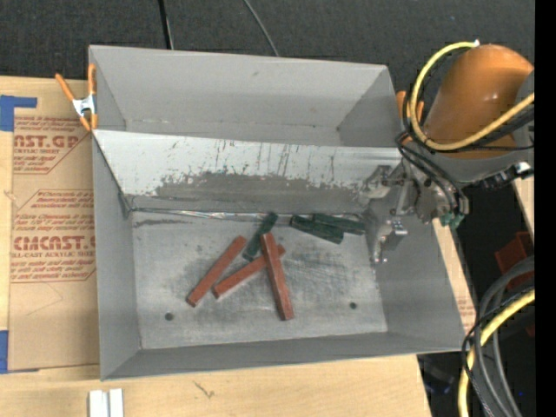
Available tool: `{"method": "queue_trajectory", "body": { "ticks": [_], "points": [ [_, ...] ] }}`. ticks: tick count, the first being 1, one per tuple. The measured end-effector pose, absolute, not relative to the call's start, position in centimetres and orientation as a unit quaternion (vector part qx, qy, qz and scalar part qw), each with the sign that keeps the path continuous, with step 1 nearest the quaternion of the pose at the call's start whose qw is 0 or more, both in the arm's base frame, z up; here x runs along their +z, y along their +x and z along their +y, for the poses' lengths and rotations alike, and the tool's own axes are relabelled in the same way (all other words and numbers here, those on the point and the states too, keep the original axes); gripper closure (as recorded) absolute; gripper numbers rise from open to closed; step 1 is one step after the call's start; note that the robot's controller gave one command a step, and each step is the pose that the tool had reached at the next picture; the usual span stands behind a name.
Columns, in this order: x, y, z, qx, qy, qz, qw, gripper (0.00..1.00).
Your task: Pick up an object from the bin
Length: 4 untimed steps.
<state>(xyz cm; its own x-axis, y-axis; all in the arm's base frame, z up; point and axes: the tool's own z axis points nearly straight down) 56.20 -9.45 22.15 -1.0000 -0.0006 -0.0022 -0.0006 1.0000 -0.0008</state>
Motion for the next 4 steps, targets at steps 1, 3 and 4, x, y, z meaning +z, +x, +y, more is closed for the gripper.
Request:
{"method": "queue_trajectory", "body": {
  "ticks": [1, 3, 4],
  "points": [
    [17.0, 57.7, -8.7, 0.0, 0.013, 1.0, 0.005, 0.0],
    [7.6, 58.8, -10.9, -0.001, -0.023, 1.0, 0.002, 0.0],
    [7.6, 59.5, -8.6, -0.001, -0.042, 0.999, 0.004, 1.0]
  ]
}}
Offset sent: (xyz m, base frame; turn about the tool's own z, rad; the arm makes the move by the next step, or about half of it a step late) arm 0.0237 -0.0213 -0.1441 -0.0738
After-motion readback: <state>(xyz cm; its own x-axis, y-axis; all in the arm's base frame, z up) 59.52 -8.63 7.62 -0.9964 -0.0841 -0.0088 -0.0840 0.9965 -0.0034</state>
